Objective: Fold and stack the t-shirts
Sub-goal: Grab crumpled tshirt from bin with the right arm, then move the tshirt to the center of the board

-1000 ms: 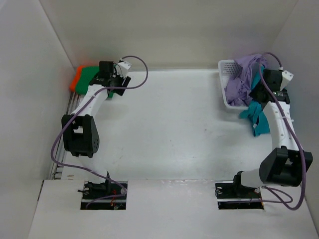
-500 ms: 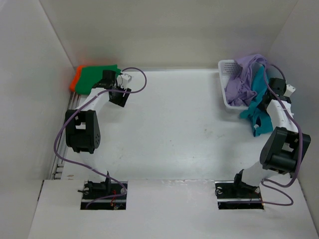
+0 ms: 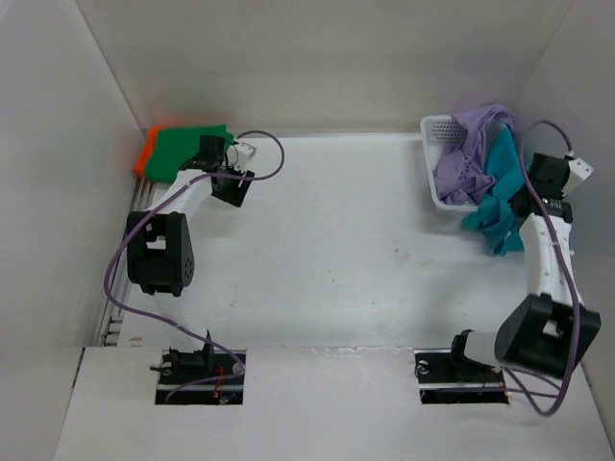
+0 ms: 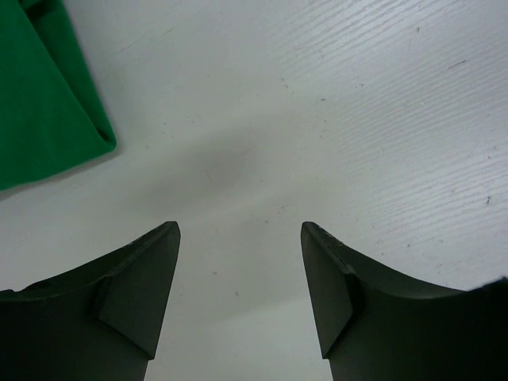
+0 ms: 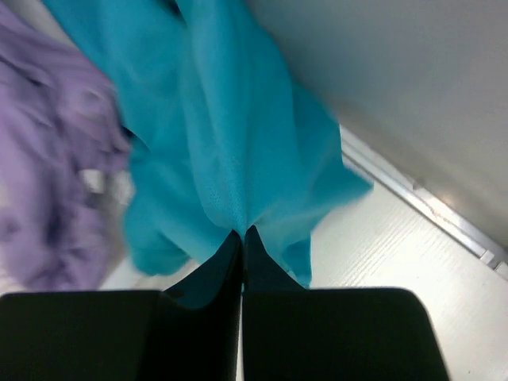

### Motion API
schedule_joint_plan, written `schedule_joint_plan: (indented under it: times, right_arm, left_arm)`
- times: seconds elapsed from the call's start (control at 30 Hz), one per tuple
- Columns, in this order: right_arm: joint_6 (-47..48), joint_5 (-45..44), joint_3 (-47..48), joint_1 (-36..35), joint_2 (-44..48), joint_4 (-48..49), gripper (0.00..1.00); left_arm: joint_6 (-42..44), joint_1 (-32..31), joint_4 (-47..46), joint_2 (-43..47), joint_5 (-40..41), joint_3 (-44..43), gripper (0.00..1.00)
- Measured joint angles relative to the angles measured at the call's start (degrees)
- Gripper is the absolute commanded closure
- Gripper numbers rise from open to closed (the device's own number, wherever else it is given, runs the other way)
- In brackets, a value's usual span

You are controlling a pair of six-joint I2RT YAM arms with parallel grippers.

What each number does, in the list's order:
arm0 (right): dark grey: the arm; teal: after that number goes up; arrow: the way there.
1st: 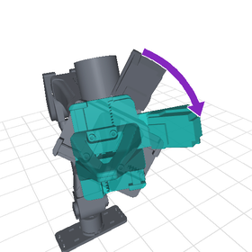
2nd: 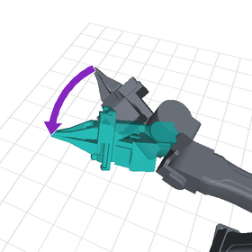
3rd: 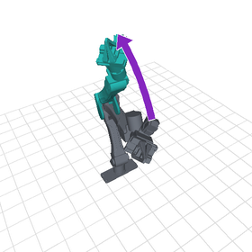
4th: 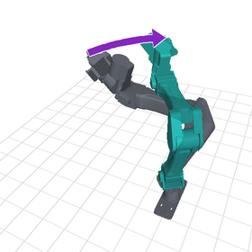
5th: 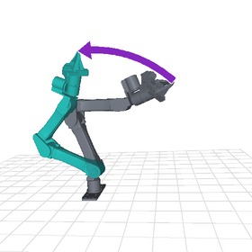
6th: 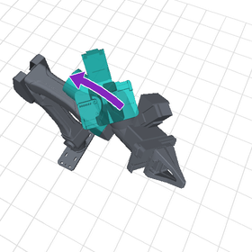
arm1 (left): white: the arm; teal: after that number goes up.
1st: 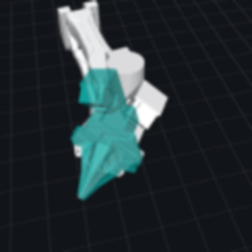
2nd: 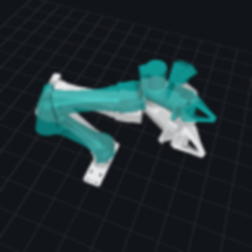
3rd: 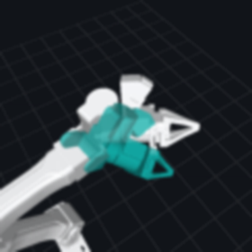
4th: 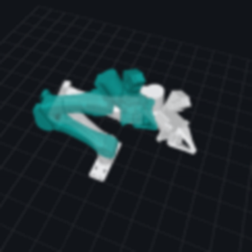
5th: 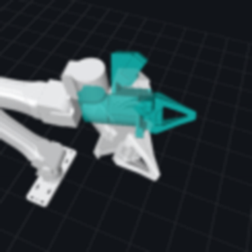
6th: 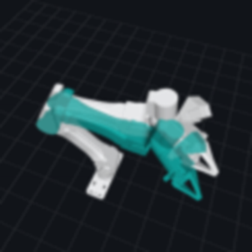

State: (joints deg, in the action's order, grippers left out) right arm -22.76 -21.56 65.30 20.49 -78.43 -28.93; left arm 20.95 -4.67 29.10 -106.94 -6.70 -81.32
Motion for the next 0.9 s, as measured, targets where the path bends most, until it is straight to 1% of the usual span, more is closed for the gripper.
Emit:
schedule_joint_plan:
  times: [0.07,0.13,0.27,0.37,0.47,0.57,0.67,0.73,0.8,0.9]
  right_arm:
    - [-0.1,-1.3,-0.2,-1.4,6.1,0.6,1.0]
    - [0.0,-3.1,0.0,-4.8,12.9,1.2,1.0]
    - [0.3,-6.4,3.6,-14.2,22.9,1.3,1.0]
    - [0.8,-9.3,10.6,-23.6,25.9,1.2,1.0]
    - [2.4,-11.0,20.9,-37.2,24.5,2.0,1.0]
    - [5.2,-11.4,30.5,-52.5,20.7,6.0,1.0]
    - [8.7,-10.8,38.0,-64.1,15.5,10.7,1.0]
    - [10.7,-9.1,42.6,-69.5,11.0,13.7,1.0]
    - [11.3,-6.2,45.1,-72.3,7.5,16.0,1.0]
    - [10.4,-2.1,44.5,-72.3,4.0,16.7,1.0]
  left_arm:
    - [0.0,-0.1,0.1,0.0,0.0,0.0,0.39]
    - [0.0,-0.2,0.3,0.1,0.0,0.0,0.39]
    - [0.0,0.0,0.5,1.1,0.0,0.0,0.39]
    - [-0.2,0.5,0.5,2.3,0.0,0.0,0.38]
    - [-0.5,1.5,0.4,3.9,0.0,0.5,0.37]
    - [-0.9,2.9,0.5,6.0,0.0,1.3,0.36]
    - [-1.3,4.6,0.4,7.8,0.0,1.8,0.35]
    - [-1.6,5.9,0.3,8.9,0.0,2.0,0.35]
    - [-2.1,7.6,0.0,10.1,-0.1,2.6,0.34]
    - [-3.0,10.4,-0.4,11.5,-0.3,3.3,0.33]
